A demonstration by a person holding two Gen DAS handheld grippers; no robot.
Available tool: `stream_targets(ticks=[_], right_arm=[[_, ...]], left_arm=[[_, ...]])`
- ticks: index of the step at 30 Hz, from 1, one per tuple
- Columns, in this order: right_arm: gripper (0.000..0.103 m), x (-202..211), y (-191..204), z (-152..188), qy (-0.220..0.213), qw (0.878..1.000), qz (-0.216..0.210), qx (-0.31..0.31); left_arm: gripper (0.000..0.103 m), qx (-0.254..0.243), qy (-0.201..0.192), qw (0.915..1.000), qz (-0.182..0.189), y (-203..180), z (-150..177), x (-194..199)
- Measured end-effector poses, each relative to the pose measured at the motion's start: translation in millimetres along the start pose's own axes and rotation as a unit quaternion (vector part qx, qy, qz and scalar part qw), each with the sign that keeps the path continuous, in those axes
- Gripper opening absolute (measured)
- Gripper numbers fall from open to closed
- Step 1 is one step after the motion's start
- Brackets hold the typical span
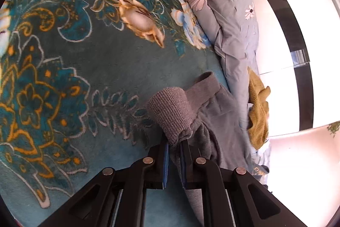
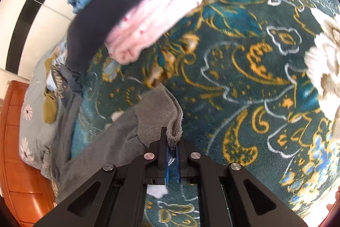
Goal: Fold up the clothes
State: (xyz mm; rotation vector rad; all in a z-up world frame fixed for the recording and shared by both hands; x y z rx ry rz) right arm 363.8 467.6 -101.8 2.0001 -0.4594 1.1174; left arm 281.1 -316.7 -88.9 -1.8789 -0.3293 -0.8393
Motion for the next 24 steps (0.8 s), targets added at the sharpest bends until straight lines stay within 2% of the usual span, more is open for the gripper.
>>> stream_targets(ticks=[3, 5, 9, 14, 16, 17, 19, 20, 21, 24], right_arm=[[0.005, -5.9, -9.8, 8.4, 0.008, 1.0, -0.003, -0.018], [0.005, -5.1, -9.9, 7.8, 0.006, 1.0, -0.006, -0.018], [0.005, -9.5, -6.0, 5.8, 0.015, 1.0, 0.002, 0.001], [0.006, -12.0, 2.8, 2.2, 0.016, 0.999, 0.017, 0.031], [0.007, -7.0, 4.2, -2.8, 0.01, 0.998, 0.03, 0.048], [0.011, -4.5, 5.0, -5.3, 0.007, 0.998, 0.036, 0.056], [0.021, 0.7, 6.5, -10.4, 0.0, 0.996, 0.049, 0.072], [0.031, 5.8, 7.7, -15.2, -0.008, 0.995, 0.058, 0.081], [0.035, 11.8, 9.0, -20.6, -0.018, 0.993, 0.067, 0.091], [0.035, 21.2, 27.3, -30.4, -0.029, 0.989, 0.069, 0.126]], left_arm=[[0.01, 0.021, 0.005, 0.9996, -0.018, 16.7, 6.2, -6.6], [0.01, 0.032, 0.008, 0.9993, -0.018, 22.7, 10.2, -9.8], [0.01, 0.012, 0.022, 0.9993, -0.026, 15.2, 15.8, -19.1], [0.015, -0.011, 0.04, 0.9988, -0.026, 10.9, 14.8, -21.0], [0.027, -0.029, 0.048, 0.9978, -0.035, 9.2, 13.8, -20.1], [0.031, -0.041, 0.05, 0.997, -0.042, 8.5, 12.7, -19.2], [0.049, -0.072, 0.056, 0.9938, -0.062, 7.8, 8.5, -15.3], [0.051, -0.084, 0.054, 0.9927, -0.068, 7.4, 4.2, -11.6], [0.052, -0.094, 0.05, 0.9918, -0.072, 6.8, -0.9, -7.2], [0.059, -0.123, 0.037, 0.9883, -0.083, 5.1, -16.3, 6.0]])
Point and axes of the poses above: each gripper's, at about its wrist camera, not at the fingertips, and x roughly against the way its jaws point, y to its left, z to its underside, the point moved 7 cm from there along -x, roughly the way its jaws point, and after that the axes turned 8 degrees about -y, right-handed, at the moved point
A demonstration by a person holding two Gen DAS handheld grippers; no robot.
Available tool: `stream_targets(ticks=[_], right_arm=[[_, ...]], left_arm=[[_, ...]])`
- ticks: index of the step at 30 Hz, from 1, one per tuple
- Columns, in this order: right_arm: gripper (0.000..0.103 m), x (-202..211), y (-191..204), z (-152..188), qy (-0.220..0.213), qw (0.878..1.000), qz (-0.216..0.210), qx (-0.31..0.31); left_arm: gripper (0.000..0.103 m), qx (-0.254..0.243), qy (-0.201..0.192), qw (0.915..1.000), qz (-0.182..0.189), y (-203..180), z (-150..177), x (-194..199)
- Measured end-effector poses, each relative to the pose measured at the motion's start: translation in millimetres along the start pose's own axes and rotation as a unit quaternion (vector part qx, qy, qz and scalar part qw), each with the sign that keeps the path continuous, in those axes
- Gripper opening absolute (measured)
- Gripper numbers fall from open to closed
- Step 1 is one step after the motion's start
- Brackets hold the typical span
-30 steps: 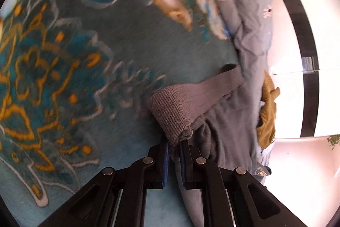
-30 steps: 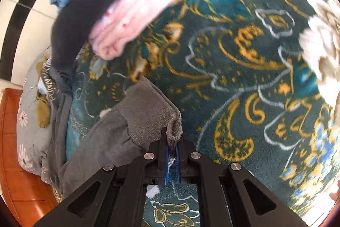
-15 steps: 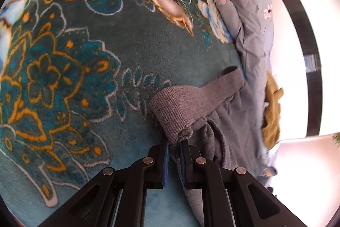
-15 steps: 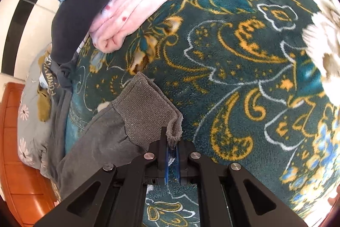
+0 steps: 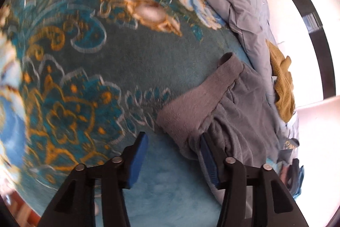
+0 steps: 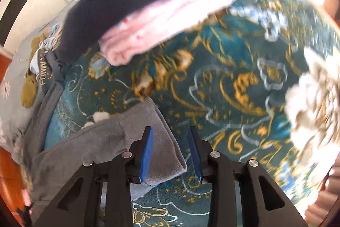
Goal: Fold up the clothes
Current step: 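Grasp the sweatshirt edge with the left gripper while the right gripper grasps the other sleeve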
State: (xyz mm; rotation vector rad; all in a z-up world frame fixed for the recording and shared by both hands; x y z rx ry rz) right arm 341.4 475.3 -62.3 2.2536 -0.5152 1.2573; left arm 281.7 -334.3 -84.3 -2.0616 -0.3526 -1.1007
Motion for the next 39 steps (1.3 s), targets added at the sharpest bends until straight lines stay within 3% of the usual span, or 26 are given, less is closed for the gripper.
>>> stream_targets(ticks=[4, 7, 11, 13, 15, 18, 26, 31, 37, 38, 39], right_arm=[[0.035, -4.2, 55.1, -20.9, 0.003, 0.998, -0.048, 0.045], [0.035, -25.7, 112.3, -41.4, 0.014, 0.993, -0.088, 0.074], [0.035, -47.5, 194.2, -69.3, 0.011, 0.985, -0.13, 0.117], [0.036, -54.9, 228.8, -90.5, -0.005, 0.983, -0.136, 0.125], [0.043, -63.4, 253.1, -110.2, -0.02, 0.983, -0.134, 0.123], [0.043, -88.8, 282.9, -139.6, -0.029, 0.986, -0.106, 0.128], [0.043, -183.0, 297.8, -169.4, 0.018, 0.991, -0.048, 0.126], [0.045, -219.1, 298.1, -173.1, 0.03, 0.99, -0.048, 0.129], [0.046, -225.7, 297.7, -172.3, 0.03, 0.991, -0.076, 0.107], [0.04, -224.6, 297.4, -172.1, 0.031, 0.991, -0.08, 0.102], [0.025, -223.5, 297.1, -171.9, 0.032, 0.991, -0.084, 0.097]], left_arm=[[0.064, -0.012, -0.017, 0.9998, -0.001, -19.5, -32.0, -10.4], [0.064, -0.011, 0.004, 0.9999, 0.007, -50.0, -49.8, -47.4], [0.064, -0.054, 0.019, 0.9982, -0.013, -90.8, -65.7, -89.1], [0.064, -0.063, 0.028, 0.9976, -0.014, -106.1, -72.7, -104.6], [0.064, -0.067, 0.031, 0.9972, -0.016, -117.6, -78.9, -117.6], [0.064, -0.065, 0.038, 0.997, -0.017, -127.3, -81.6, -136.0], [0.064, -0.029, 0.051, 0.9983, 0.0, -127.7, -70.4, -160.5], [0.065, -0.011, 0.055, 0.9983, 0.016, -124.1, -71.2, -161.1], [0.071, -0.024, 0.054, 0.9982, 0.011, -130.0, -68.2, -165.1], [0.071, -0.026, 0.053, 0.9982, 0.009, -131.5, -67.6, -165.5], [0.072, -0.028, 0.052, 0.9982, 0.007, -132.7, -67.1, -165.6]])
Point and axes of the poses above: each gripper's, at about its wrist camera, not at the fingertips, and x roughly against the way its jaws point, y to its left, z to its underside, the point moved 7 cm from there along -x, roughly the way its jaws point, and after that the axes turned 8 degrees about -y, right-handed, at the moved point
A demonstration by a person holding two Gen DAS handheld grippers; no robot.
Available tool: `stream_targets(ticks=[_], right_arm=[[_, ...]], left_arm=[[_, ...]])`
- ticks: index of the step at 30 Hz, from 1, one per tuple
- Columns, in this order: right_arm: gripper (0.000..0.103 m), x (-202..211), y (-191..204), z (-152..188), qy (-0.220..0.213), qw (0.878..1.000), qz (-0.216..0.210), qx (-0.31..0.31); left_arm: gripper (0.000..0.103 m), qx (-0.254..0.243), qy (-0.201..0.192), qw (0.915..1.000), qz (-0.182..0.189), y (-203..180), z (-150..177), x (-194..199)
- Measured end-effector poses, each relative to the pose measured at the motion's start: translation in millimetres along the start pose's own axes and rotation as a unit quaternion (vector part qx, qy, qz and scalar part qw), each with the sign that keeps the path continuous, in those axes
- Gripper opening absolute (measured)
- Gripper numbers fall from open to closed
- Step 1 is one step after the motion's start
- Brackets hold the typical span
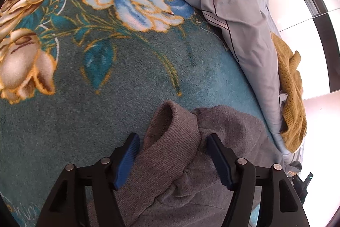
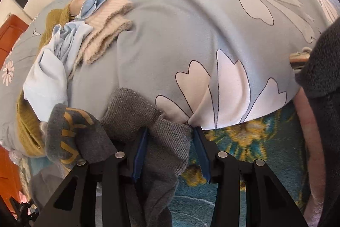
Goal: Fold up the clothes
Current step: 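Grasp the sweatshirt edge with the left gripper while the right gripper grasps the other sleeve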
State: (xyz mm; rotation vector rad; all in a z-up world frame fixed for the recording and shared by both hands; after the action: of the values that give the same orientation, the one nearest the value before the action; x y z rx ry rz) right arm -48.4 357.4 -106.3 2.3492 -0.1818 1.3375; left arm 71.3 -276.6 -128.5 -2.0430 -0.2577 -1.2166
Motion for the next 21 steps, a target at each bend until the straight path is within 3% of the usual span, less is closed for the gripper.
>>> stream_targets(ticks=[2, 7, 9, 11, 12, 15, 21], right_arm=[[0.015, 6.8, 5.4, 0.2, -0.002, 1.0, 0.0, 0.004], [0.012, 51.7, 22.9, -10.3, -0.044, 0.995, 0.026, 0.081], [0.012, 80.3, 15.0, -25.3, -0.093, 0.986, 0.08, 0.109], [0.012, 109.8, -6.1, -44.4, -0.145, 0.968, 0.161, 0.128], [0.012, 118.5, -21.6, -52.3, -0.15, 0.965, 0.183, 0.115], [0.012, 118.6, -44.8, -56.6, -0.123, 0.97, 0.194, 0.079], [0.012, 100.3, -31.6, -45.1, -0.105, 0.975, 0.179, 0.08]], left_arm=[[0.073, -0.002, -0.001, 1.0, -0.004, -2.1, 0.8, 0.1], [0.073, 0.007, -0.004, 1.0, 0.0, -3.9, 2.0, 3.7], [0.073, 0.014, -0.005, 0.9999, 0.004, -3.7, 1.9, 5.6], [0.073, 0.019, -0.006, 0.9998, 0.009, -3.3, 1.3, 6.7], [0.073, 0.021, -0.006, 0.9997, 0.011, -3.2, 1.1, 6.6], [0.073, 0.023, -0.005, 0.9997, 0.011, -4.7, 0.9, 3.9], [0.071, 0.013, -0.013, 0.9998, 0.002, -4.1, -7.3, 2.2]])
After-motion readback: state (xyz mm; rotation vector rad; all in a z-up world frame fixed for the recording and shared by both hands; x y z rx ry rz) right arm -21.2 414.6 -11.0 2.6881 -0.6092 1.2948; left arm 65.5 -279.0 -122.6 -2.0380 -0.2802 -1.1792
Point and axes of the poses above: each gripper's, at about its wrist camera, not at the fingertips, and x roughly against the way its jaws point, y to its left, z to its underside, the point moved 7 cm from there along -x, roughly the way its jaws point, and after that the axes turned 8 degrees about -y, right-handed, at the moved point
